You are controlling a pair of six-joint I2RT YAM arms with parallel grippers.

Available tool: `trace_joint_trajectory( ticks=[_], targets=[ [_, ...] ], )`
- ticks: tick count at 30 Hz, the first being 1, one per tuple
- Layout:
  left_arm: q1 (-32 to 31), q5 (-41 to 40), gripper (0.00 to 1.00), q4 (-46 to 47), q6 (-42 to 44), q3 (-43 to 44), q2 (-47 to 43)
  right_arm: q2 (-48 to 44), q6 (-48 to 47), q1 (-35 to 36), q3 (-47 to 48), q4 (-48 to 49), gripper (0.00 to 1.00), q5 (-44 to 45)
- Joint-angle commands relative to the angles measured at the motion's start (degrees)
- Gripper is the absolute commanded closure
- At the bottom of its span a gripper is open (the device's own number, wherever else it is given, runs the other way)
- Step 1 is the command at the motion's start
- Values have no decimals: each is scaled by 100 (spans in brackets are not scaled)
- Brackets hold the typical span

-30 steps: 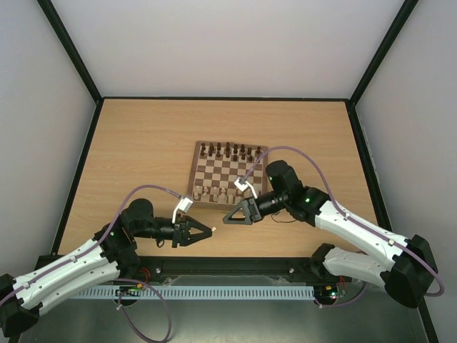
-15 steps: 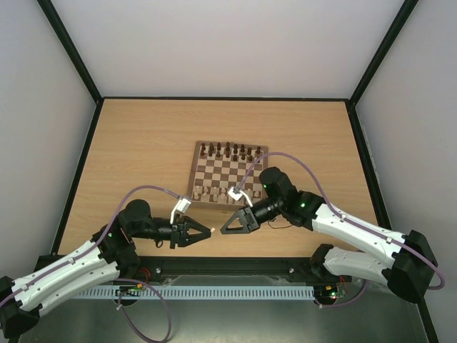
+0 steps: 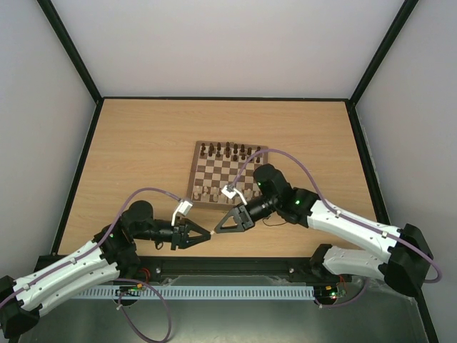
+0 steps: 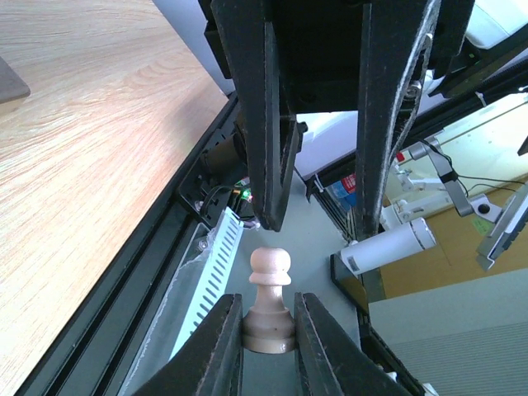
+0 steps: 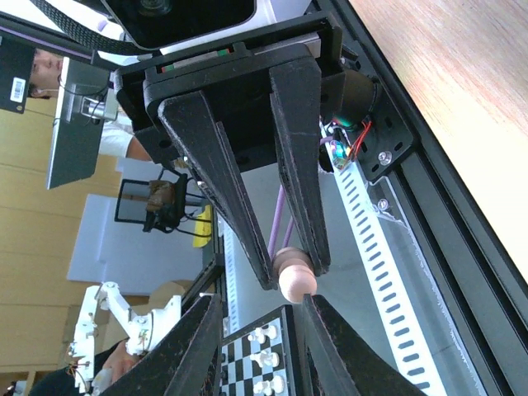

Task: Set up the chess pieces on the board
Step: Place the chess piece on the chessboard.

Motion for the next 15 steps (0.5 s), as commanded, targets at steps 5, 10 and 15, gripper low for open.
trace_joint_trajectory(
  ticks=[5,10,15],
  targets=[
    [-25,63,81,-33,76,-18,-8,334,-60,232,243,-60,72,-25],
    [-29,55,81,-52,88,-30,-18,454,-73,268,273,-50,73,7],
    [-30,24,81,-65,96,-52,-24,550,-103,315,366,-195,75,66]
  ],
)
